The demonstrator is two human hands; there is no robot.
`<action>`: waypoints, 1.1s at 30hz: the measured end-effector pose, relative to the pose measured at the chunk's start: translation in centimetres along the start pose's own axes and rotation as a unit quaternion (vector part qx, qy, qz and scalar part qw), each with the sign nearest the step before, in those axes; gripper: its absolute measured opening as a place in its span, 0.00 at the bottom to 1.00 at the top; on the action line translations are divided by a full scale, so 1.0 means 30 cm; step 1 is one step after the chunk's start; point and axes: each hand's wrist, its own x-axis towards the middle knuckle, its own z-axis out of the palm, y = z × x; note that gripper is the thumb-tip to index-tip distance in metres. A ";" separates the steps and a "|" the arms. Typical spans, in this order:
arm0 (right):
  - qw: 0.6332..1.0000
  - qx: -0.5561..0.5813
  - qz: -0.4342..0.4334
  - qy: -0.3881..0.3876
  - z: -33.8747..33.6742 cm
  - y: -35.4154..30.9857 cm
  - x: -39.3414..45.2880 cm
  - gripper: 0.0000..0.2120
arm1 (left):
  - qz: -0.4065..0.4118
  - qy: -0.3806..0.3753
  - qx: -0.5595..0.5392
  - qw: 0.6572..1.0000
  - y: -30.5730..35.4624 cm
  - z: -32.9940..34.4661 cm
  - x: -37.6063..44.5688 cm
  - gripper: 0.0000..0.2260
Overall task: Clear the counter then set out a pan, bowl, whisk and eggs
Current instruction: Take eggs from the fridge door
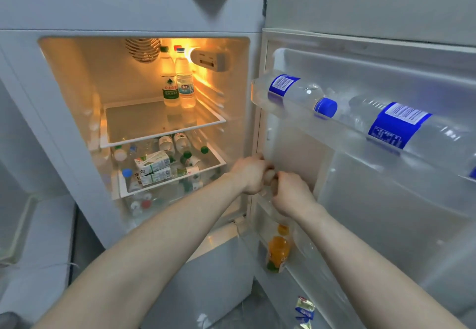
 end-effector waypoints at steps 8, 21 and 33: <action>0.998 -0.023 0.027 0.051 0.032 -0.019 0.015 0.14 | 0.018 0.000 -0.004 1.000 -0.007 -0.015 0.009 0.10; 0.996 0.061 0.006 0.071 -0.012 -0.027 -0.066 0.18 | -0.035 0.103 -0.125 0.986 -0.019 -0.034 -0.147 0.21; 0.944 0.261 -0.189 0.073 0.012 -0.235 -0.204 0.09 | -0.226 0.271 -0.282 0.892 -0.033 -0.073 -0.736 0.15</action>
